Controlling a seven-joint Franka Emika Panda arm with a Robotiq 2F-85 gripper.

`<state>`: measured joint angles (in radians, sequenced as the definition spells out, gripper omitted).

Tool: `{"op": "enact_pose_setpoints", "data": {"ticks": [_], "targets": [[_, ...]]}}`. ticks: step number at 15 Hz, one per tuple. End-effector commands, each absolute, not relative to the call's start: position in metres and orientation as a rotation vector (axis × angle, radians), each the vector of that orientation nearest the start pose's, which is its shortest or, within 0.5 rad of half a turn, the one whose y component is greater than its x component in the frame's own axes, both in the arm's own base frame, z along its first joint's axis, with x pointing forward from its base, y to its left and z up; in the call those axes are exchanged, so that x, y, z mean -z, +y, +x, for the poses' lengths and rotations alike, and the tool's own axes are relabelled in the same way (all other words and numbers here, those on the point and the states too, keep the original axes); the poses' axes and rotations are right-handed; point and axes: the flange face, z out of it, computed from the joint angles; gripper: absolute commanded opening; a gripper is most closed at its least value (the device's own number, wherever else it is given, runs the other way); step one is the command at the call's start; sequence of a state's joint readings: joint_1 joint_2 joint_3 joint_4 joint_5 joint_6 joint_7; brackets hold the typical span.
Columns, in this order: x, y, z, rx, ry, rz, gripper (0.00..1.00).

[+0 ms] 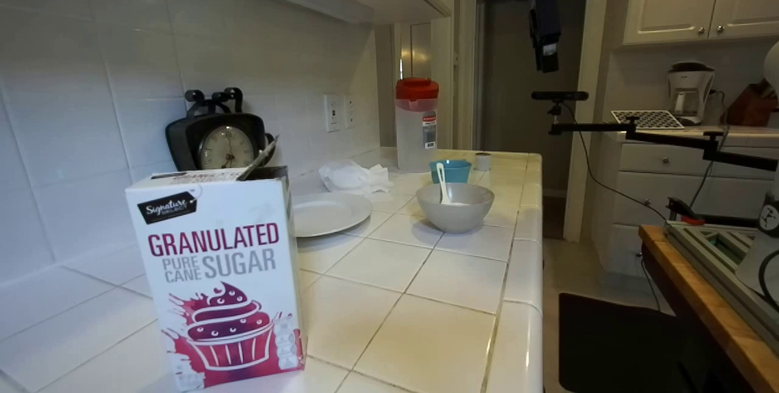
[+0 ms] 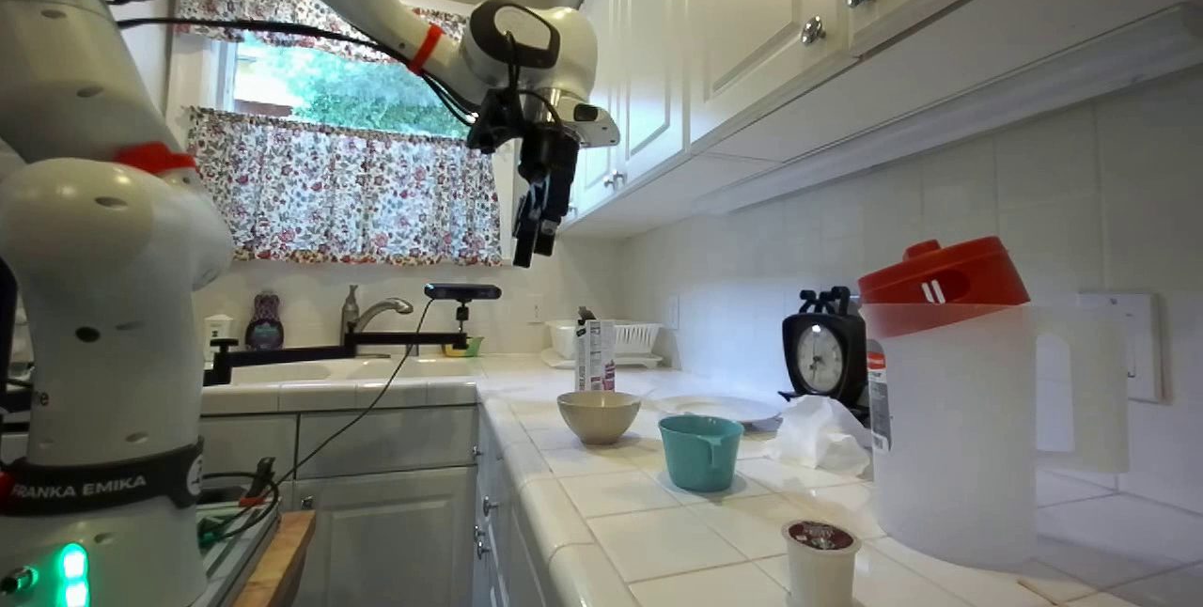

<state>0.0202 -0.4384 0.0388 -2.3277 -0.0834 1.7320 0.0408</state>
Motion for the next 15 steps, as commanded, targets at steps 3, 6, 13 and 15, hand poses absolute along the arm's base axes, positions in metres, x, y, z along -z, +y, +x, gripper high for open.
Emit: {"op": "enact_pose_setpoints", "data": {"ticks": [3,6,13,15], "targets": [[-0.484,-0.009,0.390,-0.194,0.326,-3.238,1.00],[-0.481,-0.023,0.386,-0.177,0.507,-3.244,1.00],[-0.484,-0.018,0.377,-0.105,0.347,-3.287,1.00],[-0.484,-0.014,0.375,-0.066,0.243,-3.323,1.00]]}}
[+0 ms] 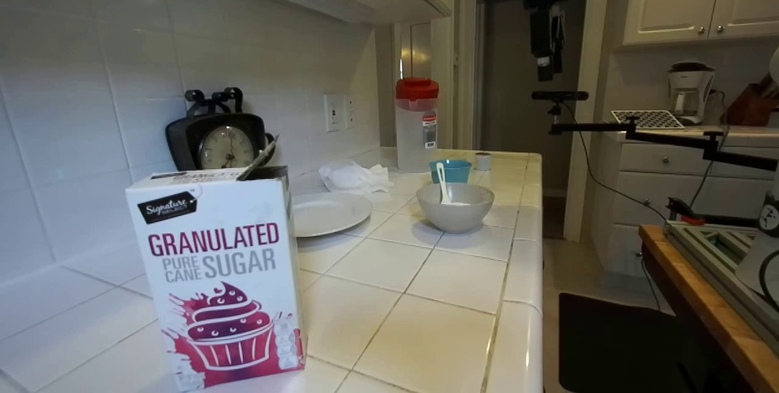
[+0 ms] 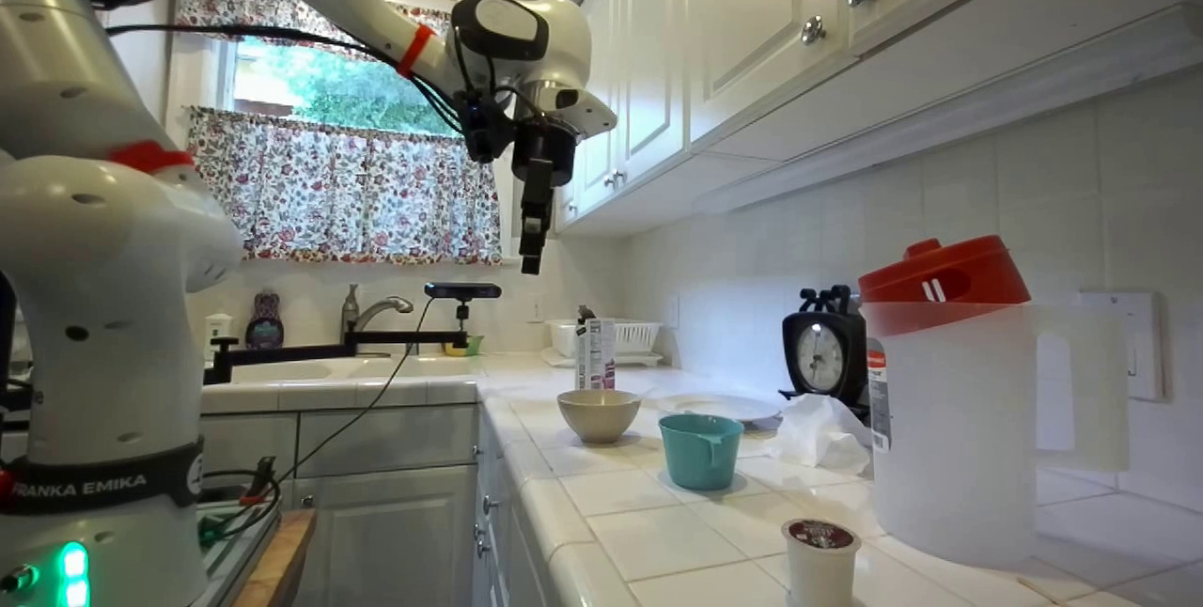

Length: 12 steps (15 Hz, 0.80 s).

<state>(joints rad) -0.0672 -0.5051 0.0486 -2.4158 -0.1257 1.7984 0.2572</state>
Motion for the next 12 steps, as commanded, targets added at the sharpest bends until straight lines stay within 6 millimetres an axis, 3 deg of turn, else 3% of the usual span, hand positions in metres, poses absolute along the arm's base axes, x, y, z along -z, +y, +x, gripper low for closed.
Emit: {"op": "enact_pose_setpoints", "data": {"ticks": [1,6,7,12], "targets": [[-0.4836,-0.0129,0.3733,-0.050,0.196,-3.360,1.00],[-0.4886,-0.0127,0.3674,0.067,0.179,-3.477,1.00],[-0.4882,-0.0119,0.3741,-0.003,0.190,-3.449,1.00],[-0.4879,-0.0120,0.3739,-0.003,0.189,-3.451,1.00]]}}
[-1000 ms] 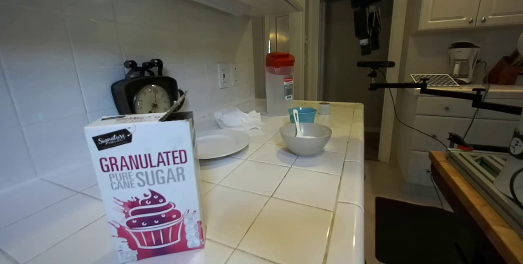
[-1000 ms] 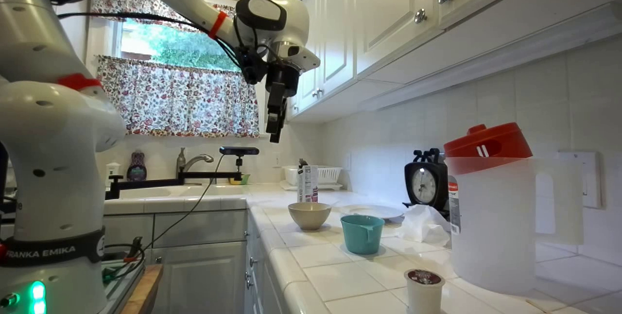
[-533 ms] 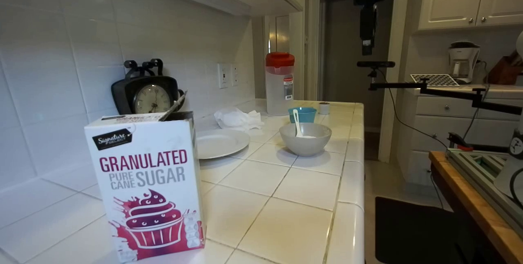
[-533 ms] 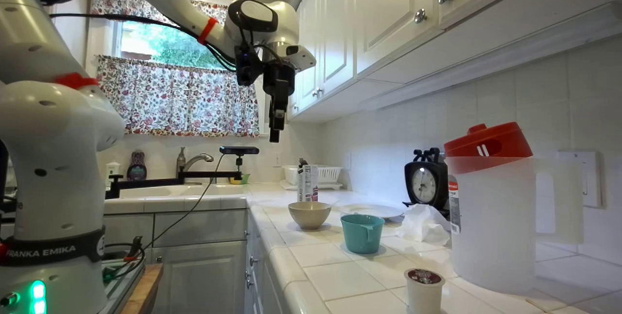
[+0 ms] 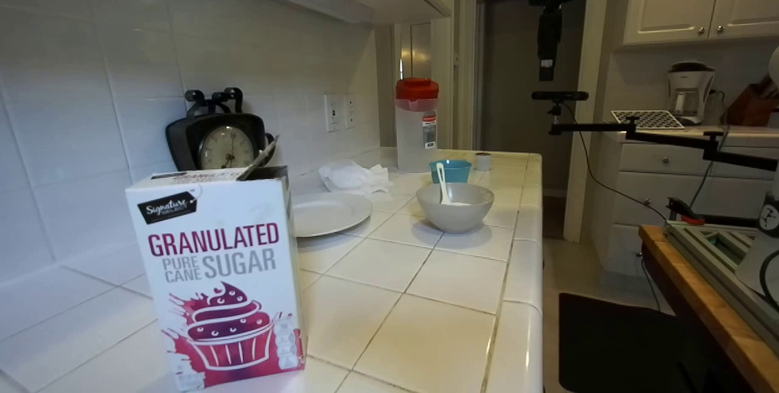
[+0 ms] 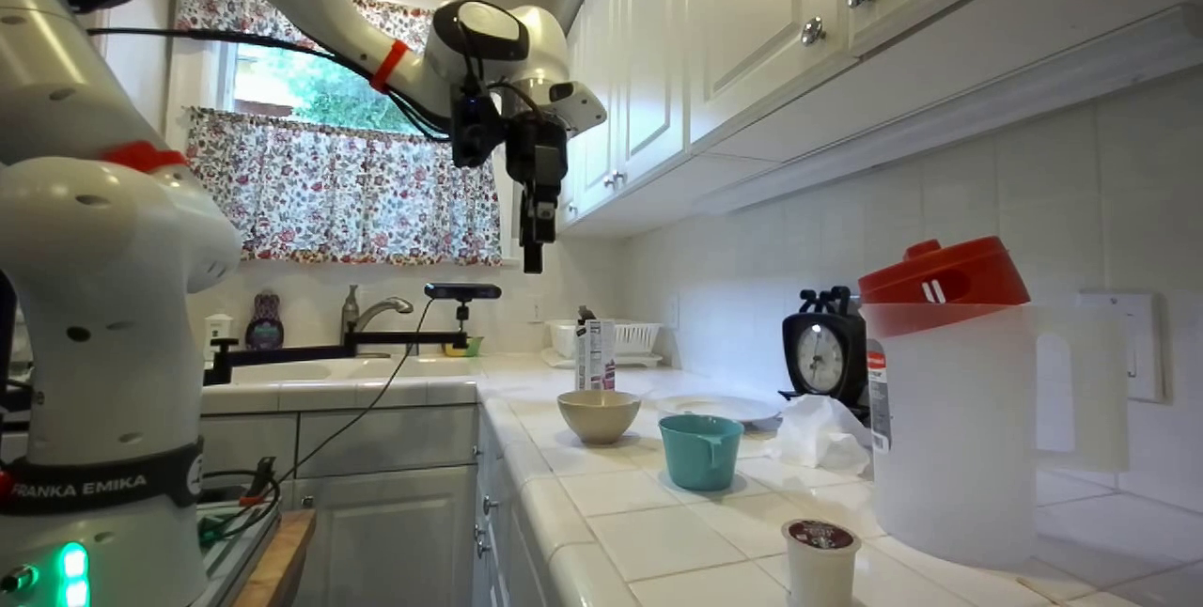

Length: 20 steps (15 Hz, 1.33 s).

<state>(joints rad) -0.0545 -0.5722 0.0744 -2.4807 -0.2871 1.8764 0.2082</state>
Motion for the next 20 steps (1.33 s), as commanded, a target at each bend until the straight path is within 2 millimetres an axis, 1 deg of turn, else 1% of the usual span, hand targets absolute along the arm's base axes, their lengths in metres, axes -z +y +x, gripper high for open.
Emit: {"op": "enact_pose_setpoints", "data": {"ticks": [1,4,8,11,14,15,17,19,20], "targets": [[-0.488,-0.012,0.374,-0.003,0.189,-3.451,1.00],[-0.483,-0.035,0.364,0.125,-0.074,-3.492,1.00],[-0.472,-0.085,0.346,0.274,-0.325,-3.522,1.00],[-0.466,-0.118,0.329,0.435,-0.469,-3.503,1.00],[-0.458,-0.144,0.318,0.617,-0.578,-3.416,1.00],[-0.460,-0.139,0.328,0.489,-0.454,-3.465,1.00],[-0.457,-0.147,0.323,0.562,-0.500,-3.436,1.00],[-0.458,-0.145,0.323,0.580,-0.517,-3.433,1.00],[-0.458,-0.145,0.323,0.520,-0.435,-3.564,1.00]]}}
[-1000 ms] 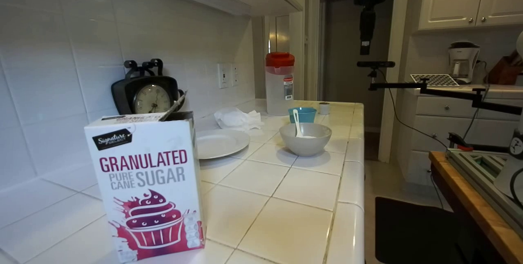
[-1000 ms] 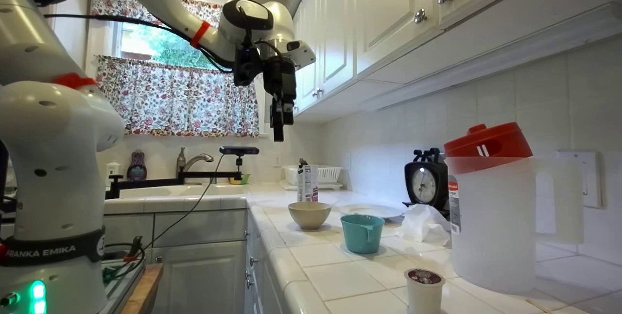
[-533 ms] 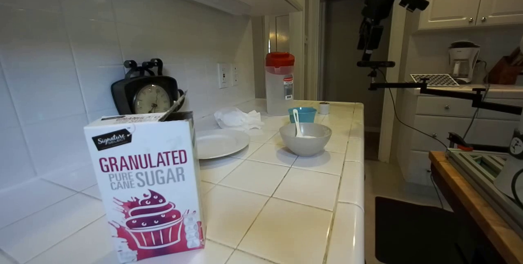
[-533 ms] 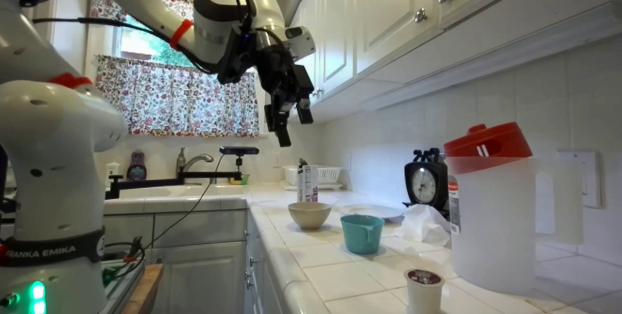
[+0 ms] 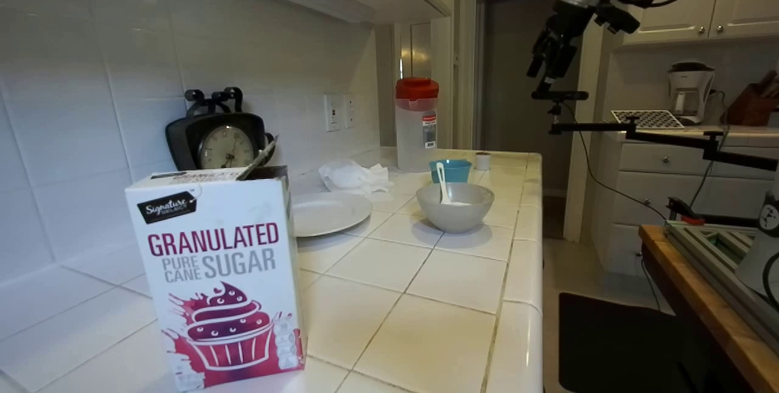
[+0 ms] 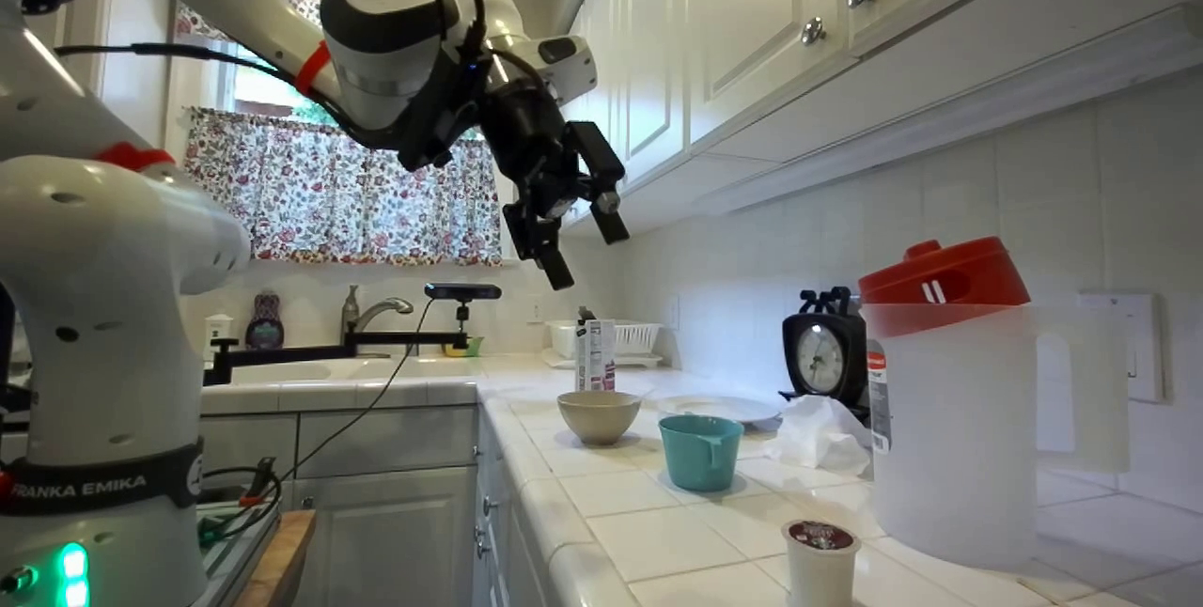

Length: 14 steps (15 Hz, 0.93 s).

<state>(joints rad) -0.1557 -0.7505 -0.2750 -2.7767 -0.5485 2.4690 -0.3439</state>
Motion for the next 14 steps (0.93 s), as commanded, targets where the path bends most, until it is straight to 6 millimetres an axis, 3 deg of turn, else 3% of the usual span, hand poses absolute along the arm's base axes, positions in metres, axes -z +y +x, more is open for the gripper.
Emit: {"op": "enact_pose_setpoints", "data": {"ticks": [1,3,8,10,14], "targets": [[-0.460,-0.147,0.322,0.502,-0.411,-3.606,1.00],[-0.463,-0.152,0.320,0.453,-0.202,-3.615,1.00],[-0.465,-0.166,0.336,0.524,0.238,-3.440,1.00],[-0.464,-0.187,0.343,0.584,0.314,-3.328,1.00],[-0.466,-0.248,0.351,0.708,0.515,-3.115,1.00]]}}
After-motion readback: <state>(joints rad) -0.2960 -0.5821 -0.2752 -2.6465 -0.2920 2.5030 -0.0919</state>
